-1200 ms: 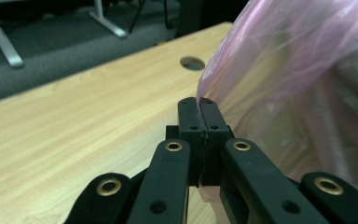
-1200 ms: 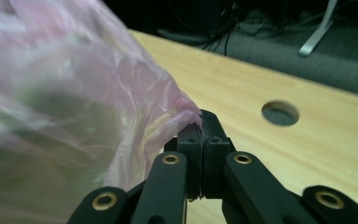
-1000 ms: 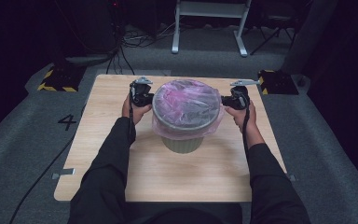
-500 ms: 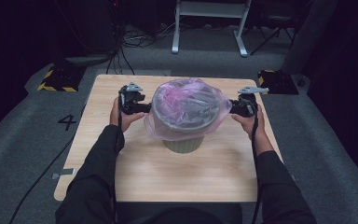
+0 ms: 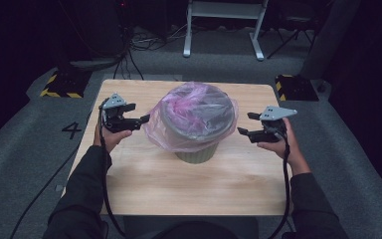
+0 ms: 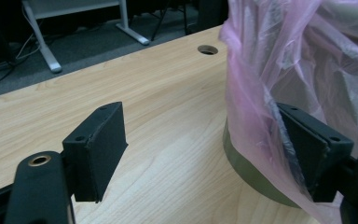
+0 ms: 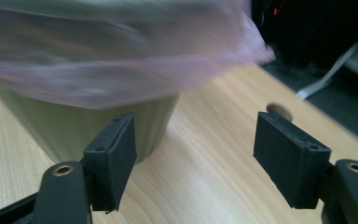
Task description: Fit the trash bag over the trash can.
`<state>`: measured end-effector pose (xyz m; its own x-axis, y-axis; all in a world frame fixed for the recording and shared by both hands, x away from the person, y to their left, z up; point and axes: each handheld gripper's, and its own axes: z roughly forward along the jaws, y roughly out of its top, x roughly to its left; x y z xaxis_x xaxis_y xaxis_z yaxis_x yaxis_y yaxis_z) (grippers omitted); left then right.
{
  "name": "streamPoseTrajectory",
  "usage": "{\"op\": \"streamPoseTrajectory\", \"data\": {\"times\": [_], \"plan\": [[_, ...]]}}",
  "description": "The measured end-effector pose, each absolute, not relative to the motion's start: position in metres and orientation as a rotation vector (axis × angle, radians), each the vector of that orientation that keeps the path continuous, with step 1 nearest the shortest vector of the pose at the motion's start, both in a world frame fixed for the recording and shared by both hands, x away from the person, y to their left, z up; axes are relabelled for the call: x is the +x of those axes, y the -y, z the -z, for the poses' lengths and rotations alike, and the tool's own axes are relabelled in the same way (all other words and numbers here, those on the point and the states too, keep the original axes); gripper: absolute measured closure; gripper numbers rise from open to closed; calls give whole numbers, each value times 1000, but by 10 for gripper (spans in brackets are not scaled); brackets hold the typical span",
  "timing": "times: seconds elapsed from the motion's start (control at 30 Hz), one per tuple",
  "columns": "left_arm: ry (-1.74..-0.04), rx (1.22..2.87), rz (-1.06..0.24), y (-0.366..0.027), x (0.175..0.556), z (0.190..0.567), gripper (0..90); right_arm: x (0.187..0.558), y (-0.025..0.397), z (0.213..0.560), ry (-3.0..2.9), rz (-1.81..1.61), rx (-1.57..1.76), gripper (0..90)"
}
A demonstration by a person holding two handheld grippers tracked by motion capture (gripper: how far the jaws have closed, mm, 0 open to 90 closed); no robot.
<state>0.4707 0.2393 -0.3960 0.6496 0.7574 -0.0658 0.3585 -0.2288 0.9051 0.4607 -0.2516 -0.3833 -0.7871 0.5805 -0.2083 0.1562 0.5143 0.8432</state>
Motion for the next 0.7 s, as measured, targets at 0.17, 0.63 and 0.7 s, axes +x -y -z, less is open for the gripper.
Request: {"op": "streamPoseTrajectory", "data": {"times": [0.17,0.63,0.7], "plan": [[-847,1892,-538,-220,464,391,203,443,233,379,-2256,-1119,437,285],[-791,1894,-534,-203,446,380,183,436,222,383,-2267,-1185,291,522],[-777,1880,-531,-205,441,378,174,435,219,384,-2270,-1172,266,581]]}}
